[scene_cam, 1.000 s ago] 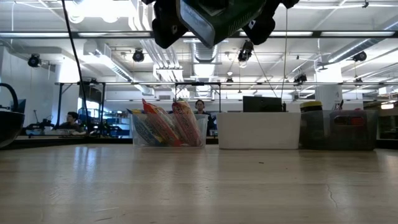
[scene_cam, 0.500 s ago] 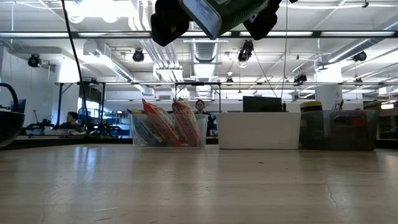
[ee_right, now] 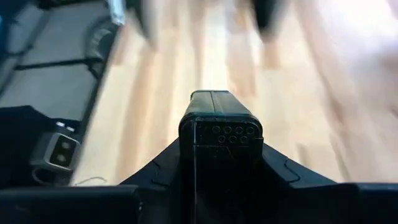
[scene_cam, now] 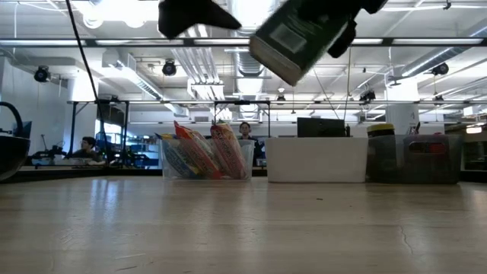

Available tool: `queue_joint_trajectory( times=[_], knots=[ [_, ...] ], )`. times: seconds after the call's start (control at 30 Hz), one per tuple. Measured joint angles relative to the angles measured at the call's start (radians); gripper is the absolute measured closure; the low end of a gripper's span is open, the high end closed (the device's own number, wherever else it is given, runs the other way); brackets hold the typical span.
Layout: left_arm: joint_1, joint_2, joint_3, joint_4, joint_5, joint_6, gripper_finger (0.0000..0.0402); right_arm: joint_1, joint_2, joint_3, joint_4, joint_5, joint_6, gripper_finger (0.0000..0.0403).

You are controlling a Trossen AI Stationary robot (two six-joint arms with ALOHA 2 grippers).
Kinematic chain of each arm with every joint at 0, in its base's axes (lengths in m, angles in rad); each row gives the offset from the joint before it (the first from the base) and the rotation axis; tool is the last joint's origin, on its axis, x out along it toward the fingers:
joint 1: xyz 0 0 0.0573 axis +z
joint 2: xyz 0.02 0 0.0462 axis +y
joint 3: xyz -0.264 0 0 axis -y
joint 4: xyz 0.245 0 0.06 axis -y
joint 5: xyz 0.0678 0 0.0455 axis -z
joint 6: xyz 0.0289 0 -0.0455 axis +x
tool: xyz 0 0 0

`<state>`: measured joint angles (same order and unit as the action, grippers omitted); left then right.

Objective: Pick & Place Food Item
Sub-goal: Put the black seasoning can into the black bin

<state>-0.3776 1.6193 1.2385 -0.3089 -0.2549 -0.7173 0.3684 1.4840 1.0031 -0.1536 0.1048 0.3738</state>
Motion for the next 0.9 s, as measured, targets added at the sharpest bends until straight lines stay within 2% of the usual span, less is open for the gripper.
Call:
queue_joint_trajectory(
  times=[0.1,0.17,0.33,0.43,0.6,0.77,0.9],
  knots=[
    [-0.036,-0.031,0.0,-0.003,-0.103,0.068,0.0074,-0.017,-0.035,0.048,-0.189,0.039,0.039,0.0287],
    [-0.058,-0.04,0.0,-0.004,-0.136,0.118,0.0074,-0.029,-0.061,0.087,-0.328,0.072,0.074,0.0287],
    [-0.11,-0.048,0.0,-0.041,-0.163,0.185,0.0073,-0.074,-0.131,0.185,-0.727,0.164,0.16,0.0287],
    [-0.126,-0.047,-0.001,-0.085,-0.172,0.237,0.0073,-0.113,-0.18,0.204,-0.902,0.191,0.174,0.0287],
    [-0.126,-0.069,-0.001,-0.144,-0.201,0.222,0.0073,-0.197,-0.286,0.167,-1.006,0.191,0.156,0.0287],
    [-0.129,-0.083,-0.001,-0.193,-0.274,0.22,0.0073,-0.289,-0.37,0.104,-1.003,0.184,0.049,0.0287],
    [-0.127,-0.085,-0.002,-0.217,-0.29,0.219,0.0073,-0.356,-0.387,0.05,-1.045,0.146,-0.052,0.0287]
  ],
)
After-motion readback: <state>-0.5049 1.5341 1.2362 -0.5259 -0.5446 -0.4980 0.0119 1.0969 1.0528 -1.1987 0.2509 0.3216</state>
